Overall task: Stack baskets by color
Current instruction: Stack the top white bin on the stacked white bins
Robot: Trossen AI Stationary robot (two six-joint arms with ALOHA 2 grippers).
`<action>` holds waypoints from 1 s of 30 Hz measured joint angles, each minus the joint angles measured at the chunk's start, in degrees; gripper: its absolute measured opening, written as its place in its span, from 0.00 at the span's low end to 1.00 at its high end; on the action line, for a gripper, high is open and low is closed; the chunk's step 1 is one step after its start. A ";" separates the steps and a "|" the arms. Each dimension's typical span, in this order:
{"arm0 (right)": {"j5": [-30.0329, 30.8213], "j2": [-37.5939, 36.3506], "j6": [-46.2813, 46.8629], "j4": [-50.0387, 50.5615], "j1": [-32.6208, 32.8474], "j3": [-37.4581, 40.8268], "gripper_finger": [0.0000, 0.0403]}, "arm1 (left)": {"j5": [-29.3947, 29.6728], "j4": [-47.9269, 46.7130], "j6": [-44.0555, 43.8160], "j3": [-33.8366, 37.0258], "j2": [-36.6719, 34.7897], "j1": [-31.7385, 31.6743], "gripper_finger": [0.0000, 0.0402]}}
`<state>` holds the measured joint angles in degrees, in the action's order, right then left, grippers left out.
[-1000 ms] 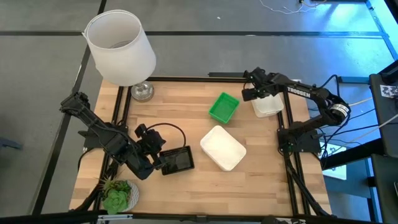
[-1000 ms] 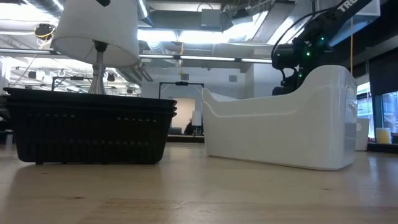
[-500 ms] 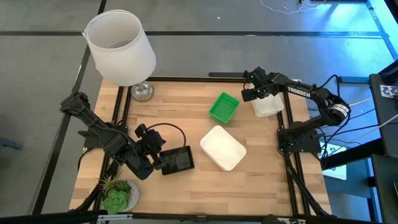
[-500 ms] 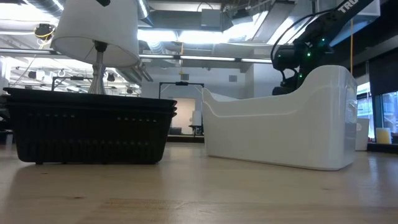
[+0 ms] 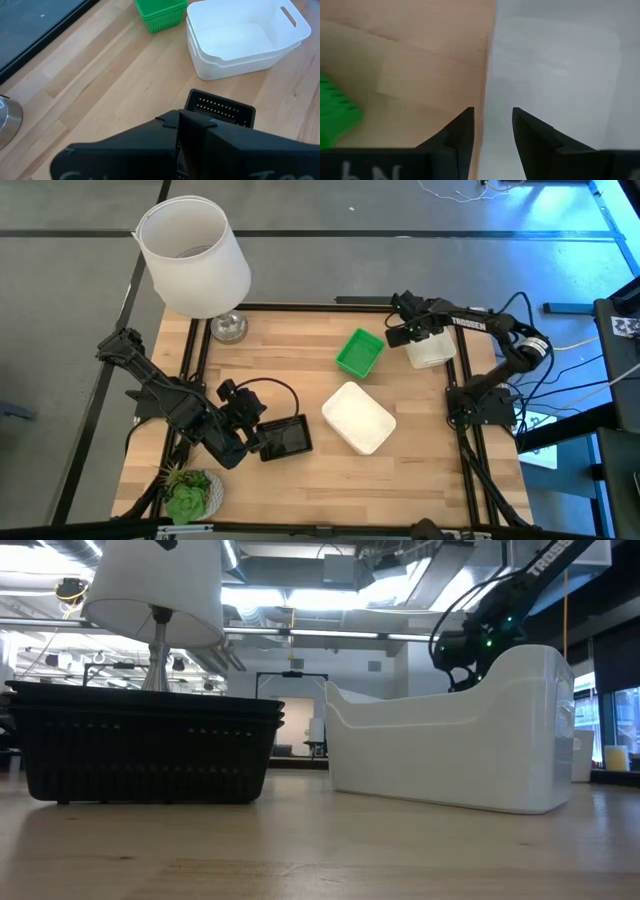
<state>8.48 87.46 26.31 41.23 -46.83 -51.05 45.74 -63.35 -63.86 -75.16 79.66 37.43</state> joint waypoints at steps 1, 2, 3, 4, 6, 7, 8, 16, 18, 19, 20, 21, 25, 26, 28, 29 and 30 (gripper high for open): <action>0.34 0.68 -0.55 -0.48 0.00 0.00 0.33 | -0.03 0.00 0.00 0.00 0.00 0.00 0.00; 0.45 1.33 -1.18 -0.94 0.00 0.00 0.33 | -0.15 0.00 0.00 0.00 0.00 0.00 0.00; 0.45 1.99 -1.38 -1.45 0.00 0.00 0.33 | -0.38 0.00 0.02 0.00 0.00 0.00 0.00; 0.43 2.57 -1.39 -1.79 0.00 0.00 0.32 | -0.45 0.00 0.02 0.00 0.00 0.00 0.00; 0.43 3.50 -1.64 -2.08 0.00 0.00 0.29 | -0.46 0.00 0.02 0.00 0.00 0.00 0.00; 0.43 3.85 -2.29 -2.38 0.00 0.00 0.26 | -0.46 0.00 0.02 0.00 0.00 0.00 0.00; 0.45 4.14 -2.93 -2.51 0.00 0.00 0.22 | -0.47 0.00 0.04 0.00 0.00 0.00 0.00; -0.17 4.44 -6.89 -1.23 0.01 -0.94 0.02 | -0.48 0.00 0.04 0.00 0.00 0.00 0.00; -0.82 4.44 -7.00 0.76 0.13 -2.11 0.01 | -0.48 0.00 0.04 0.00 0.00 0.00 0.00; -1.12 4.41 -7.03 2.06 0.33 -2.89 0.01 | -0.48 0.00 0.04 0.00 0.00 0.00 0.00; -1.21 4.39 -7.11 3.58 0.64 -3.74 0.01 | -0.48 0.00 0.04 0.00 0.00 0.00 0.00; -1.14 4.37 -7.11 5.24 1.09 -4.66 0.01 | -0.48 0.00 0.04 0.00 0.00 0.00 0.00; 2.10 4.37 -7.18 13.54 3.07 -9.14 0.01 | -0.48 0.00 0.04 0.00 0.00 0.00 0.00; 3.14 4.37 -6.46 15.63 3.71 -10.53 0.01 | -0.48 0.00 0.04 0.00 0.02 0.00 0.00; 4.88 4.33 -5.39 19.88 5.40 -13.23 0.00 | -0.50 -0.02 0.04 0.00 0.02 0.00 0.00; 4.84 4.33 -4.80 21.94 6.26 -14.65 0.00 | -0.61 -0.04 0.09 0.00 0.02 0.00 0.00; 4.71 4.33 -4.12 23.86 7.22 -15.99 0.00 | -0.69 -0.04 0.33 0.00 0.02 0.00 0.00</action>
<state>13.18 91.79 22.18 65.09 -39.61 -67.04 45.04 -63.40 -63.52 -75.16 79.68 37.43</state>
